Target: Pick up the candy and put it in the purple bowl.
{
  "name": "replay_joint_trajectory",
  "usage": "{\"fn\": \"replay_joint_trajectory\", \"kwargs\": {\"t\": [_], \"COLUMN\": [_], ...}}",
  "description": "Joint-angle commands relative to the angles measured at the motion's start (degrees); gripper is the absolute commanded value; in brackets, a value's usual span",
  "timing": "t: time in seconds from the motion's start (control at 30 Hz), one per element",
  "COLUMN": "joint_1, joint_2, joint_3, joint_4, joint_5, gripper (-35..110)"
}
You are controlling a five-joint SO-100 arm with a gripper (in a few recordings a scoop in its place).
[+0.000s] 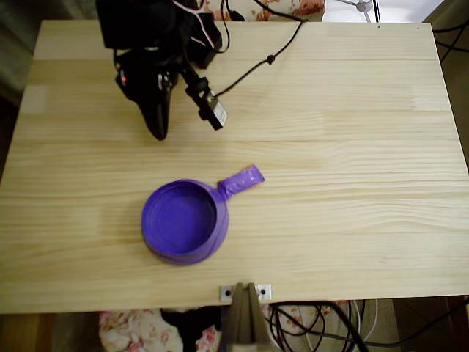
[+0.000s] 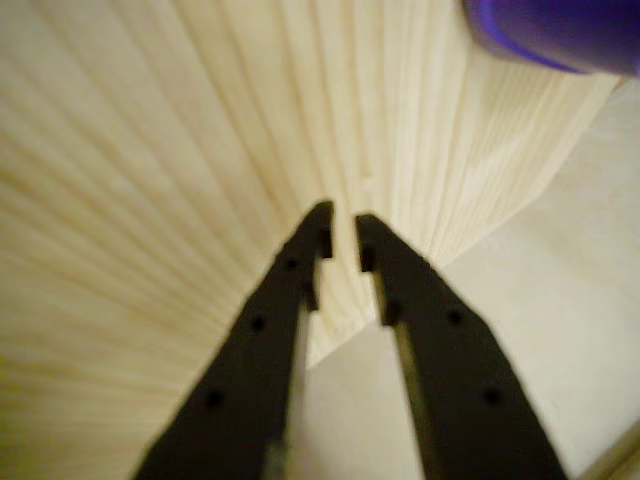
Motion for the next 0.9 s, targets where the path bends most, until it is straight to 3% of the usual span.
{"fn": "replay_joint_trajectory", "kwargs": {"t": [0.0, 0.53, 0.67, 0.87], "joint_1": [0.35, -3.34, -3.08, -11.43], "joint_2": [1.76, 1.76, 1.76, 1.32], "joint_3": [0.7, 0.7, 0.35, -5.98], "joint_4": [1.05, 1.05, 0.62, -3.16], "joint_5": [-0.88, -4.31, -2.46, 2.72], "gripper": [0, 0, 0, 0]}}
